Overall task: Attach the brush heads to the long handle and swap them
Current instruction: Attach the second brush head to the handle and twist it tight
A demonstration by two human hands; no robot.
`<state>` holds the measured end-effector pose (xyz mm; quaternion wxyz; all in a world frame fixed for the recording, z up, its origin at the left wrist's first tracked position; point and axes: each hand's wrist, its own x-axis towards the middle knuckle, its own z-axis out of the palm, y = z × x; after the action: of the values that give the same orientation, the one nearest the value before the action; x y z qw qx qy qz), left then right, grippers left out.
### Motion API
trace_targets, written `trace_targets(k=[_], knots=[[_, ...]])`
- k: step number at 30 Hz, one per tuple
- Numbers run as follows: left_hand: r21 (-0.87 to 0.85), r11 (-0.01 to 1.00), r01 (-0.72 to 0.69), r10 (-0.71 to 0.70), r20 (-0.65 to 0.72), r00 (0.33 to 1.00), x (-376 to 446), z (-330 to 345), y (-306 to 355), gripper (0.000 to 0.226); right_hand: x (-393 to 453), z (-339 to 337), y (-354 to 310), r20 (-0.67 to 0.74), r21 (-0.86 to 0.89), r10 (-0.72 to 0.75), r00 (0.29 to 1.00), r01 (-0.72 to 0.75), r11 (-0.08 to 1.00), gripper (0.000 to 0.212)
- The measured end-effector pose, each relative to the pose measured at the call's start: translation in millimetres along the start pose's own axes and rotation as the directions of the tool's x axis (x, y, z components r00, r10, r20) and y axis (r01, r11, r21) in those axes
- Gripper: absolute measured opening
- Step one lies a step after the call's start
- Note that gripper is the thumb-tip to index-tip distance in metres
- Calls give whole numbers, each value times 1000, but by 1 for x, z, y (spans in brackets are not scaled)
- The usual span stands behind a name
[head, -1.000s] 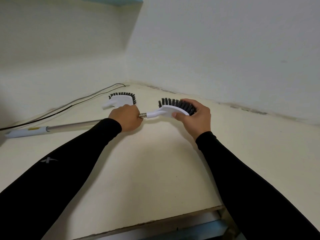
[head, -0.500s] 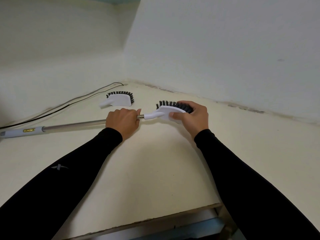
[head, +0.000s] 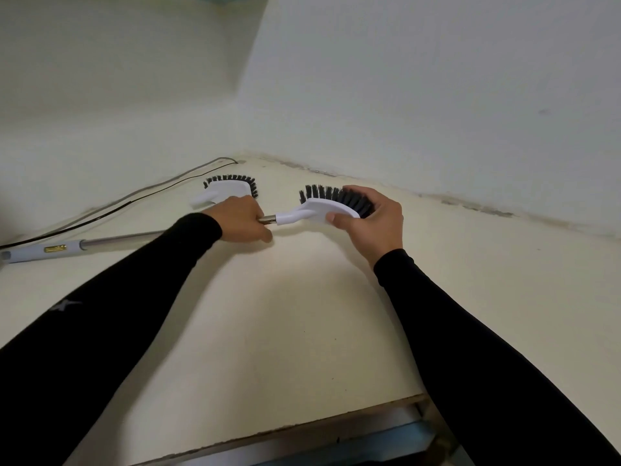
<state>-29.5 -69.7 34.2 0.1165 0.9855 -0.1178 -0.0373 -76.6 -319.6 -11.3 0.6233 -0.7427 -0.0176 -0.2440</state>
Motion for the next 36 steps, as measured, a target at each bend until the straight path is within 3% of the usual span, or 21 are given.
trace_targets(k=[4,7,9,13,20,29,36], knots=[[-57,998,-1,9,129,992,9,-16,7,30,-1,-1,-3,-20,43,-28,999,29,999,47],[-148,987,59,-11,303,953,11,-13,11,38,-2,-2,-3,-29,77,-34,999,36,996,49],[-137,989,53,-7,313,950,10,-11,11,48,-2,-2,-2,-30,70,-29,999,31,997,48],[34,997,-67,66,30,997,7,-1,12,54,1,-4,1,-38,53,-7,999,10,999,44],[248,966,-67,145,-312,939,-1,25,11,33,2,-5,5,-16,22,24,1000,-24,999,39],[400,916,-4,226,-508,831,-8,52,6,47,3,-6,9,7,42,133,991,-133,990,30],[361,933,5,191,-507,840,-3,56,0,40,4,-4,11,-1,3,125,992,-125,992,31]])
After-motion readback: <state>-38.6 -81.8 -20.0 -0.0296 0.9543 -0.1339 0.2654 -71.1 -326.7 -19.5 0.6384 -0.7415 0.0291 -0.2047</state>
